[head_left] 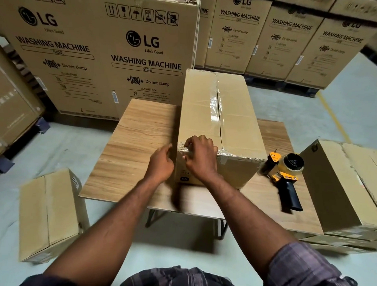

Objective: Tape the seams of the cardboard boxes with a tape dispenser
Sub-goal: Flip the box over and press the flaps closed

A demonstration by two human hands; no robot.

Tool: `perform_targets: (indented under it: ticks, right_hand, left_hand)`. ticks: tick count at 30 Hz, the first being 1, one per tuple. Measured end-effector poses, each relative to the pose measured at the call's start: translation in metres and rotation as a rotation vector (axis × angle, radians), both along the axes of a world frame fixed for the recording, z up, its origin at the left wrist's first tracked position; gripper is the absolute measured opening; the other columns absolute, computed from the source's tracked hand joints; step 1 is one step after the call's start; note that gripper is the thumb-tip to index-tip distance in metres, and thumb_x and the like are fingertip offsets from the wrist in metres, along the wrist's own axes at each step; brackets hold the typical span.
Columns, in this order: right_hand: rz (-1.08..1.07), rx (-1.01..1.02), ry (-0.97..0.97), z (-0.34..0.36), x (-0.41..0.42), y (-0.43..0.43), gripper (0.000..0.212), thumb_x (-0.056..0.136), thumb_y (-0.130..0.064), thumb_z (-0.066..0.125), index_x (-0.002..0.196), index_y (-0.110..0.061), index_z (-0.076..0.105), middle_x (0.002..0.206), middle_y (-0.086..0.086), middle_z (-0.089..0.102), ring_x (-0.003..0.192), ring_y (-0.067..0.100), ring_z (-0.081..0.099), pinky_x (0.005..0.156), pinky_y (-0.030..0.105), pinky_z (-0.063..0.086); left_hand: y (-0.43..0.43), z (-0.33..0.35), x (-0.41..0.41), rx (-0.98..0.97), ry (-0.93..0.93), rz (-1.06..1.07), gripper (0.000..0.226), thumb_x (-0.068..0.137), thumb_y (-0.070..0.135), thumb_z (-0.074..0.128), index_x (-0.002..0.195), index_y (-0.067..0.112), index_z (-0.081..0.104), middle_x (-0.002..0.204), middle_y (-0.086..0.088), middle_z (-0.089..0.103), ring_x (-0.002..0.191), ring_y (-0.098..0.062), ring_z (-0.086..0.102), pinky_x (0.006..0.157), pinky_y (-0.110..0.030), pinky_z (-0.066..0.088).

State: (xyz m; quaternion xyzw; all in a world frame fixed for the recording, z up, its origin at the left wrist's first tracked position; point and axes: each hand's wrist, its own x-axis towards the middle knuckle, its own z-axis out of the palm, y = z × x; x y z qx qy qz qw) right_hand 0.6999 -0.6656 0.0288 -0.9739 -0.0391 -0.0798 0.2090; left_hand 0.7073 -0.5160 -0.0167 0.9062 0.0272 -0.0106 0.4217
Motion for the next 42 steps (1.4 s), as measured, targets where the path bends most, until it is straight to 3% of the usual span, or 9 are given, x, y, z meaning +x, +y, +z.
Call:
perform_targets:
  ticks: [3,5,9,14,20,25,34,37,42]
  right_hand:
    - [-0.028,-0.114,-0.001,-0.004,-0.005,0.01,0.078,0.081,-0.055,0.076,0.141,-0.015,0.046,0.149,0.015,0.036,0.139,0.034,0.032,0.106,0.051,0.033]
    - [-0.031,-0.135,0.086,-0.008,-0.004,0.015,0.094,0.088,-0.063,0.062,0.156,-0.009,0.026,0.166,0.017,0.014,0.154,0.034,0.01,0.12,0.056,0.016]
    - [-0.064,-0.157,0.114,-0.01,0.0,0.018,0.085,0.098,-0.059,0.047,0.161,-0.009,0.018,0.17,0.012,0.01,0.157,0.028,0.006,0.124,0.053,0.004]
    - [0.032,-0.095,0.113,-0.011,-0.006,0.008,0.085,0.095,-0.058,0.052,0.16,-0.011,0.024,0.17,0.011,0.014,0.156,0.028,0.01,0.123,0.053,0.005]
    - [0.26,0.049,0.081,-0.014,-0.019,-0.043,0.097,0.07,-0.067,0.044,0.153,-0.018,0.044,0.165,0.002,0.031,0.154,0.022,0.023,0.122,0.05,0.002]
    - [0.353,0.09,0.148,-0.003,-0.032,-0.099,0.087,0.069,-0.044,0.059,0.152,-0.022,0.045,0.165,-0.009,0.032,0.155,0.012,0.018,0.123,0.049,-0.008]
    - [0.032,0.074,0.093,0.001,-0.027,-0.182,0.076,0.077,0.002,0.059,0.146,-0.028,0.05,0.162,-0.014,0.036,0.156,0.014,0.015,0.125,0.051,-0.006]
    - [-0.029,-0.098,0.13,0.009,-0.03,-0.167,0.064,0.09,-0.016,0.06,0.15,-0.017,0.039,0.167,0.002,0.026,0.157,0.025,0.012,0.124,0.055,0.002]
    - [0.011,-0.114,0.141,-0.007,-0.054,-0.16,0.087,0.098,-0.045,0.05,0.163,-0.009,0.005,0.171,0.009,-0.006,0.157,0.027,-0.012,0.124,0.049,-0.008]
  left_hand:
    - [0.0,0.044,0.028,-0.094,-0.166,-0.086,0.058,0.087,-0.01,0.047,0.14,0.01,0.055,0.14,-0.006,0.058,0.125,-0.015,0.054,0.103,-0.016,0.036]
    - [-0.005,0.065,0.048,-0.022,-0.176,-0.232,0.056,0.091,-0.009,0.044,0.142,0.01,0.054,0.146,-0.005,0.054,0.134,-0.016,0.048,0.105,-0.011,0.03]
    - [-0.004,0.059,0.064,0.238,-0.122,-0.479,0.054,0.095,-0.011,0.042,0.145,0.007,0.051,0.154,-0.009,0.045,0.145,-0.021,0.037,0.112,-0.01,0.017]
    - [0.008,0.04,0.039,0.215,-0.203,-0.421,0.07,0.085,-0.017,0.049,0.148,0.013,0.047,0.157,-0.002,0.04,0.147,-0.01,0.028,0.112,-0.003,0.009]
    - [-0.003,0.022,-0.014,0.475,-0.393,-0.328,0.074,0.078,0.0,0.063,0.148,0.018,0.047,0.152,0.0,0.048,0.141,-0.021,0.042,0.122,-0.036,0.016]
    - [-0.027,0.016,-0.046,0.525,-0.492,-0.334,0.069,0.074,0.007,0.071,0.139,0.023,0.057,0.142,0.006,0.057,0.13,-0.018,0.049,0.122,-0.053,0.02]
    - [-0.075,0.022,-0.049,0.511,-0.364,-0.275,0.063,0.088,0.015,0.063,0.148,0.023,0.046,0.157,0.002,0.039,0.144,-0.019,0.035,0.124,-0.049,0.013]
    - [-0.094,0.029,-0.046,0.508,-0.323,-0.219,0.061,0.091,0.019,0.061,0.149,0.023,0.043,0.156,0.001,0.039,0.145,-0.02,0.033,0.124,-0.051,0.012]
    - [-0.08,0.035,-0.024,0.503,-0.154,-0.06,0.07,0.095,0.026,0.06,0.156,0.029,0.027,0.165,0.001,0.02,0.153,-0.022,0.014,0.123,-0.053,0.003]
